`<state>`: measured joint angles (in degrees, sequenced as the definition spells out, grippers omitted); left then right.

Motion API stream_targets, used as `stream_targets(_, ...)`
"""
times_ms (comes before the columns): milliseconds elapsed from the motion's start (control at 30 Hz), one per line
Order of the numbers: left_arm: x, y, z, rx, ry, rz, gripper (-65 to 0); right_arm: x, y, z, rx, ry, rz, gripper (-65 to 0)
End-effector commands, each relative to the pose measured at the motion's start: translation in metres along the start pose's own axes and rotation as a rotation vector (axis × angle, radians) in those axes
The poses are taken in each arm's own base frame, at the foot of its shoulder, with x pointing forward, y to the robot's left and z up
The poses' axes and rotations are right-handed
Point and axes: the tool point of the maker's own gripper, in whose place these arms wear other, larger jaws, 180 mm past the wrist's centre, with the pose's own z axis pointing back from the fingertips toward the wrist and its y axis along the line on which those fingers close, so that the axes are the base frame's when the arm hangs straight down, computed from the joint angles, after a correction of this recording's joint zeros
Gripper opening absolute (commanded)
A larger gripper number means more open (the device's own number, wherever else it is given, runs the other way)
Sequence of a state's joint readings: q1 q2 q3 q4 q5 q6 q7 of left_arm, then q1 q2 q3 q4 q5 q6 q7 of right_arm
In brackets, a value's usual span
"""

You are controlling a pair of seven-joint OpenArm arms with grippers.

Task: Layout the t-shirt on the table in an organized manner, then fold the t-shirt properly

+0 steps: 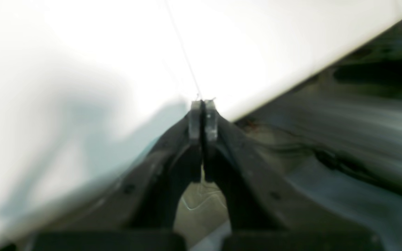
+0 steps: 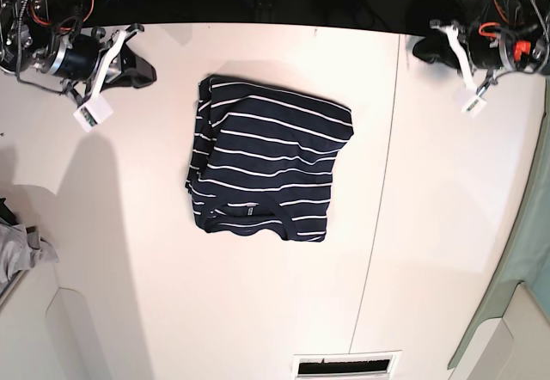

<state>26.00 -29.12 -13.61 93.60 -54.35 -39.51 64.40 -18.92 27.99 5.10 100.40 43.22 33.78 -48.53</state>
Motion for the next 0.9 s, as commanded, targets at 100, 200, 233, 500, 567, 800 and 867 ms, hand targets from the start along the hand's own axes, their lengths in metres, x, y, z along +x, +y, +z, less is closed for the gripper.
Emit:
stream_targets(100,-0.065,-0.004,0.007,0.068,0.116,-0.005,-65.0,-0.056,0.018,0.015,0.064,0.155,-0.018,-65.0)
stream_targets(200,-0.121,-0.011,0.002,0.104,0.215,0.031,-65.0,-0.107,0.041,0.024,0.121,0.297,-0.032,-65.0)
stream_targets(233,-0.137,-0.013,0.000,0.111,0.241,0.049,-65.0,-0.123,0.049,0.026,0.138,0.344,-0.028,-65.0)
stream_targets(500,-0.241,-0.031,-0.023,0.077,0.462,0.234,-65.0,-0.236,0.129,0.046,0.299,0.713,0.002,-65.0)
stream_targets(567,-0.252,-0.033,-0.036,0.090,0.494,0.260,-65.0,-0.252,0.137,0.047,0.310,0.778,-0.007,-65.0)
stream_targets(800,-0.284,-0.037,-0.068,0.087,0.711,0.162,-65.0,-0.294,0.139,0.030,0.279,0.883,-0.124,-65.0)
stream_targets(867,-0.287,-0.038,-0.073,0.074,0.750,0.136,-65.0,-0.304,0.136,0.023,0.263,0.910,-0.159,-65.0)
